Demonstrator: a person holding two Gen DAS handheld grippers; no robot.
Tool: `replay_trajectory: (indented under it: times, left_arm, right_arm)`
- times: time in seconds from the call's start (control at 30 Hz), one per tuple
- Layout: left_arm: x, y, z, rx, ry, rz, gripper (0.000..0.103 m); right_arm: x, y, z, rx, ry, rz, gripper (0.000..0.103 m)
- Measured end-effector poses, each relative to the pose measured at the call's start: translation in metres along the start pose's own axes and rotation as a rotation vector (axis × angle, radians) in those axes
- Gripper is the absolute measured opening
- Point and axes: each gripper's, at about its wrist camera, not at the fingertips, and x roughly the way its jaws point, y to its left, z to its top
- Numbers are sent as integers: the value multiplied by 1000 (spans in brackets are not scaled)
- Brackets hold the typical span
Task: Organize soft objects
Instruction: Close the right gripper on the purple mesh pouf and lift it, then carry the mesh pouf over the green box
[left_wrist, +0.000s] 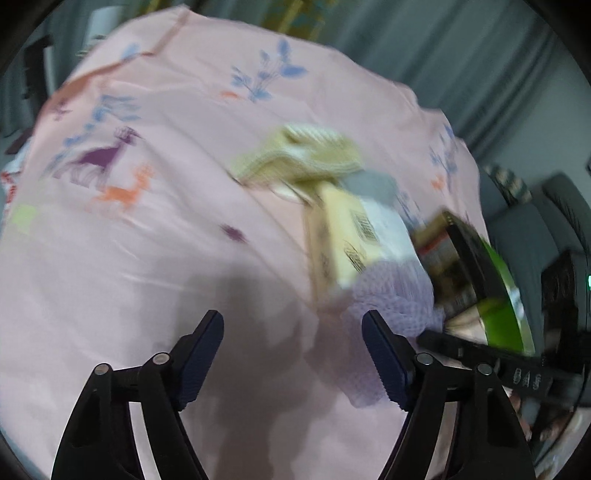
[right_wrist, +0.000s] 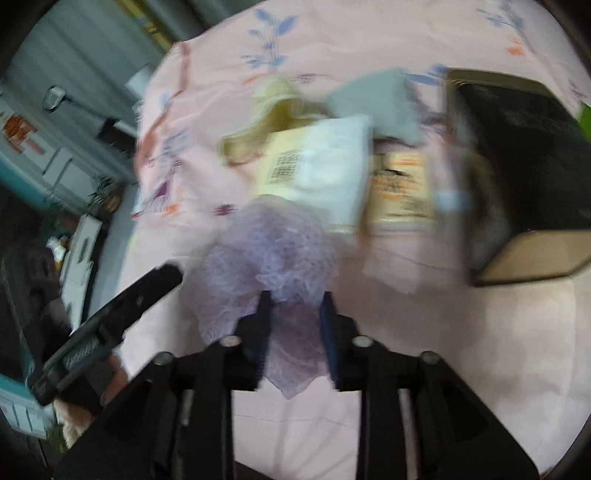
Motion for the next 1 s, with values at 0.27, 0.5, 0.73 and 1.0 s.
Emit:
replay_trajectory:
  times: [0.27,0.5,0.73,1.0]
  left_arm:
    - [22,-38,-23,96,99,-70,74]
    - [42,-47,-33,102,160,-80,48]
    - [46,-51,-36,107,157,-107,34]
    - [38,-58,-38,141,122,-117,30]
  right_arm:
    - [-34,-28,0,53,-109,-20,79]
    - [-9,-17,-6,30,-52,97,80]
    - [31,-14,-12,58,48,128,66]
    - [32,-13,-15,62,45,159,39]
